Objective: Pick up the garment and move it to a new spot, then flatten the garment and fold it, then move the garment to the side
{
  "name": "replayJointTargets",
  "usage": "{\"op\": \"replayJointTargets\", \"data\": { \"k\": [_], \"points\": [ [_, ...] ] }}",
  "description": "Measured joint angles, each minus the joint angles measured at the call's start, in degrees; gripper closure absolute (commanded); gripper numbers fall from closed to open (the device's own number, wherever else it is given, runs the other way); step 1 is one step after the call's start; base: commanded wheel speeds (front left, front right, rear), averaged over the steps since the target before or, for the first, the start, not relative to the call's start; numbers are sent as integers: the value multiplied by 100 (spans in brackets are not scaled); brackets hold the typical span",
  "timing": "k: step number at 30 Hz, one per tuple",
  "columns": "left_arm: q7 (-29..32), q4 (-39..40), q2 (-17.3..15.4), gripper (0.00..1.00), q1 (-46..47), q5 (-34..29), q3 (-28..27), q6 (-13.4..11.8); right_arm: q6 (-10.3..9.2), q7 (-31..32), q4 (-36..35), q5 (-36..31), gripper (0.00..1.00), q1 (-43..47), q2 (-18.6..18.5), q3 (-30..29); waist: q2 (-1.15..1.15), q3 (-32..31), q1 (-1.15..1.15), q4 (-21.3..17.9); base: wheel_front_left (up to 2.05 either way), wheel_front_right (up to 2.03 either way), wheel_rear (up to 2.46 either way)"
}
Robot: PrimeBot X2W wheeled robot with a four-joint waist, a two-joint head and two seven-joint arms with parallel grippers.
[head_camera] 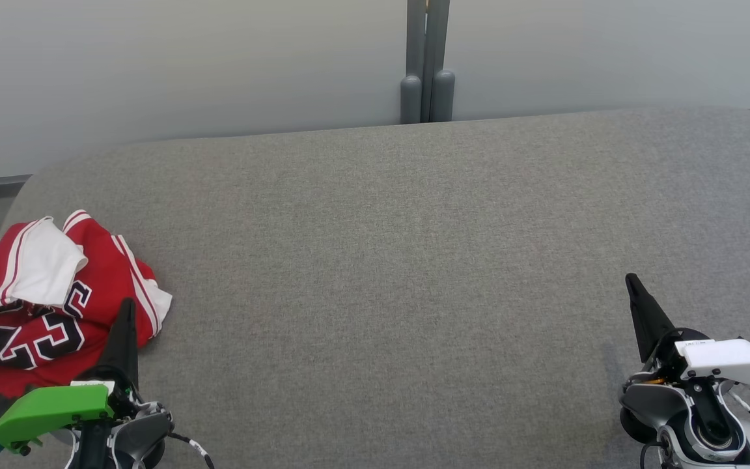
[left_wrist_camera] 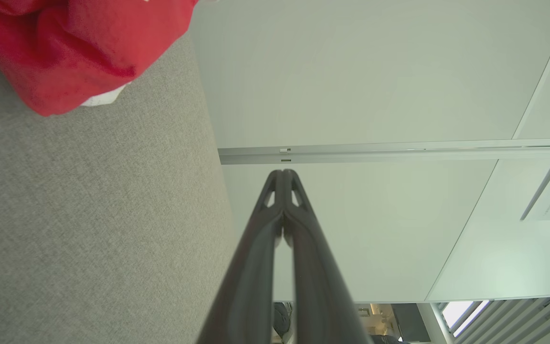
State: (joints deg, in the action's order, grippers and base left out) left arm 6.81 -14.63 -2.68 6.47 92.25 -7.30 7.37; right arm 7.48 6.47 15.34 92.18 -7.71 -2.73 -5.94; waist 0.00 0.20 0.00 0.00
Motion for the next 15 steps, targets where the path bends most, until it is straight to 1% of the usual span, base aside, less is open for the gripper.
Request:
{"op": "replayJointTargets", "data": {
  "k": [15],
  "points": [
    [0, 0, 0, 100, 1, 0, 0, 0, 0, 0, 0, 0, 100, 0, 0, 0, 0, 0, 0, 0, 0, 0, 0]
  ]
}}
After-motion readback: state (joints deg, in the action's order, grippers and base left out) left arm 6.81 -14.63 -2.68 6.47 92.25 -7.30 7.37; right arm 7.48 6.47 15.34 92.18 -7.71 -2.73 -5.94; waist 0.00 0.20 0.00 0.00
